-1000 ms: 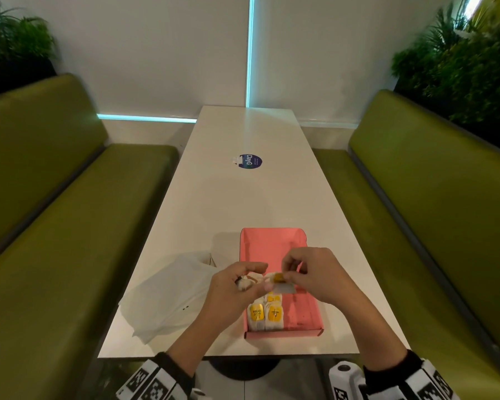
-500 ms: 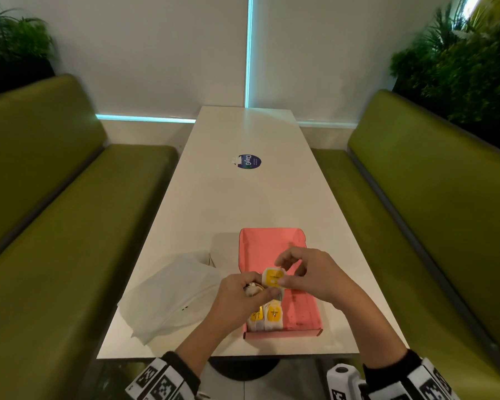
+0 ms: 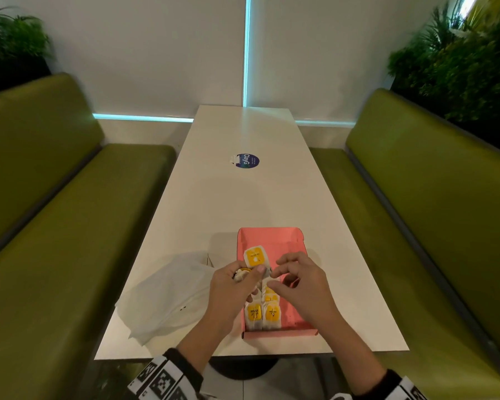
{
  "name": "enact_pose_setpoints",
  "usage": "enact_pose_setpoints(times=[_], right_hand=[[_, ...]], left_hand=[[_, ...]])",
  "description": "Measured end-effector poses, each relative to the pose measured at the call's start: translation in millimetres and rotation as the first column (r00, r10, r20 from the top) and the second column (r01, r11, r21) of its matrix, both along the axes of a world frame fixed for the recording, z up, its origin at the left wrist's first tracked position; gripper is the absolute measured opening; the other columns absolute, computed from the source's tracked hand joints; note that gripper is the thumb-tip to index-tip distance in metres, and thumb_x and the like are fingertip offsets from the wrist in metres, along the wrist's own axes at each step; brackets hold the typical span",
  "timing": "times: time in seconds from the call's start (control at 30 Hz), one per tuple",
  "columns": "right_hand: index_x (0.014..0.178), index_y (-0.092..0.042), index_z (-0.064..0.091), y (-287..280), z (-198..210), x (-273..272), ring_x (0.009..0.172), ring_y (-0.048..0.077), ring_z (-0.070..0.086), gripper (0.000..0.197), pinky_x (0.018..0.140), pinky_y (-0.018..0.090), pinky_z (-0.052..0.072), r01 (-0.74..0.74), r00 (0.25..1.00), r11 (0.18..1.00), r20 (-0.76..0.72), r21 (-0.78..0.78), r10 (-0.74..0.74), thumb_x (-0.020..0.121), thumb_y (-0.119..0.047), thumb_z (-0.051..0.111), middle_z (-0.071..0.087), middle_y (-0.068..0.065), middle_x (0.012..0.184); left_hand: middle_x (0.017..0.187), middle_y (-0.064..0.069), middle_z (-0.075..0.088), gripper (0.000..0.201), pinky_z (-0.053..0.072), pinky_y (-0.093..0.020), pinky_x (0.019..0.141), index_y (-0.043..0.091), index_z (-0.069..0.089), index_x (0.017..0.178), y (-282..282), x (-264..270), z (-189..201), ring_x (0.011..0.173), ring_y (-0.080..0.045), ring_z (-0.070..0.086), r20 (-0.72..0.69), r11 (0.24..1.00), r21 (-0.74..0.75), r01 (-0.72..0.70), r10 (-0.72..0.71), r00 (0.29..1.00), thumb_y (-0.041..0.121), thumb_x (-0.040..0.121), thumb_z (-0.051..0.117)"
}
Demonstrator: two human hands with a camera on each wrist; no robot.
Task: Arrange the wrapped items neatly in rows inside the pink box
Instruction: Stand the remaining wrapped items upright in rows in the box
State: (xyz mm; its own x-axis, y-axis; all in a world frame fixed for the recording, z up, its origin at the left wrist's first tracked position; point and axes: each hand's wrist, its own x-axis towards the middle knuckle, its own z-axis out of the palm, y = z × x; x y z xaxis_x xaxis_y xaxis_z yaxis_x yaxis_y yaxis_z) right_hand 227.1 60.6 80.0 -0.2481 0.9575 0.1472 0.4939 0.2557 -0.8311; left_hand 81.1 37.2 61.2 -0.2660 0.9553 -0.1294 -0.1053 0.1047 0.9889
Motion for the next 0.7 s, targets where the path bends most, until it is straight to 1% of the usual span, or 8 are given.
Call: enact_pose_setpoints(times=[0.1,0.2,0.27,0.33,0.37,0.4,0.47,0.7], right_hand=[[0.076,-0.017,0.071,3,-5,-3,0.065,0.005,0.056,0.01,0.063,0.008,0.044,0.091,0.996,0.99,-0.004,0.106,-0.091,0.073,-0.011,0.078,0.055,-0.011,0.096],[0.08,-0.021,0.066,6,-7,-1,0.07,0.009,0.058,0.021,0.061,0.007,0.044,0.133,0.991,0.976,-0.045,0.173,-0.127,0.072,-0.006,0.078,0.053,-0.017,0.096],[0.086,-0.022,0.07,8,-7,-1,0.068,0.007,0.058,0.02,0.062,0.006,0.044,0.112,0.994,0.975,-0.023,0.194,-0.11,0.073,-0.009,0.078,0.05,-0.021,0.099],[0.086,-0.021,0.074,11,-9,0,0.065,0.001,0.056,0.017,0.064,0.006,0.044,0.08,0.997,0.97,0.004,0.228,-0.083,0.074,-0.01,0.077,0.052,-0.019,0.102],[0.083,-0.02,0.074,12,-11,1,0.069,-0.001,0.055,0.014,0.065,0.01,0.045,0.067,0.997,0.968,0.006,0.244,-0.071,0.074,-0.01,0.077,0.053,-0.016,0.103],[0.081,-0.019,0.075,12,-11,1,0.071,0.0,0.055,0.012,0.065,0.014,0.046,0.059,0.998,0.966,0.002,0.253,-0.061,0.074,-0.01,0.077,0.054,-0.015,0.103],[0.078,-0.018,0.075,14,-12,2,0.068,0.001,0.056,0.01,0.064,0.017,0.047,0.051,0.999,0.965,-0.005,0.257,-0.052,0.074,-0.009,0.077,0.056,-0.013,0.102],[0.075,-0.018,0.073,14,-13,2,0.066,0.0,0.055,0.011,0.064,0.017,0.048,0.046,0.999,0.966,-0.016,0.254,-0.044,0.075,-0.008,0.075,0.057,-0.011,0.103]], left_hand=[[0.065,-0.01,0.062,0.007,0.043,-0.022,0.046,0.016,0.072,0.076,0,0,2,0.051,-0.011,0.054,0.047,1.0,-0.009,0.029,-0.028,0.998,0.02,0.082,0.071],[0.062,-0.008,0.06,0.008,0.043,-0.021,0.046,0.017,0.072,0.074,0,0,4,0.05,-0.011,0.053,0.069,0.999,-0.009,0.035,-0.035,0.997,0.018,0.082,0.071],[0.06,-0.005,0.06,0.008,0.043,-0.021,0.046,0.016,0.072,0.074,1,0,5,0.05,-0.011,0.052,0.089,1.0,-0.009,0.03,-0.029,0.996,0.017,0.082,0.071],[0.059,-0.003,0.061,0.007,0.043,-0.021,0.046,0.014,0.072,0.075,1,0,7,0.049,-0.011,0.052,0.114,1.0,-0.008,0.03,-0.029,0.993,0.017,0.082,0.071],[0.058,-0.002,0.061,0.007,0.043,-0.021,0.046,0.014,0.072,0.075,0,1,8,0.049,-0.01,0.052,0.128,1.0,-0.004,0.031,-0.03,0.991,0.017,0.082,0.07],[0.058,-0.002,0.061,0.008,0.042,-0.022,0.046,0.013,0.071,0.075,0,1,8,0.049,-0.01,0.052,0.14,1.0,0.0,0.031,-0.031,0.99,0.017,0.082,0.07],[0.059,-0.002,0.061,0.007,0.042,-0.023,0.047,0.012,0.072,0.076,-1,0,9,0.049,-0.011,0.051,0.153,1.0,0.002,0.031,-0.031,0.988,0.016,0.082,0.07],[0.063,-0.001,0.063,0.006,0.043,-0.021,0.047,0.008,0.071,0.083,0,-1,11,0.05,-0.01,0.051,0.227,1.0,0.004,0.029,-0.029,0.973,0.013,0.083,0.068]])
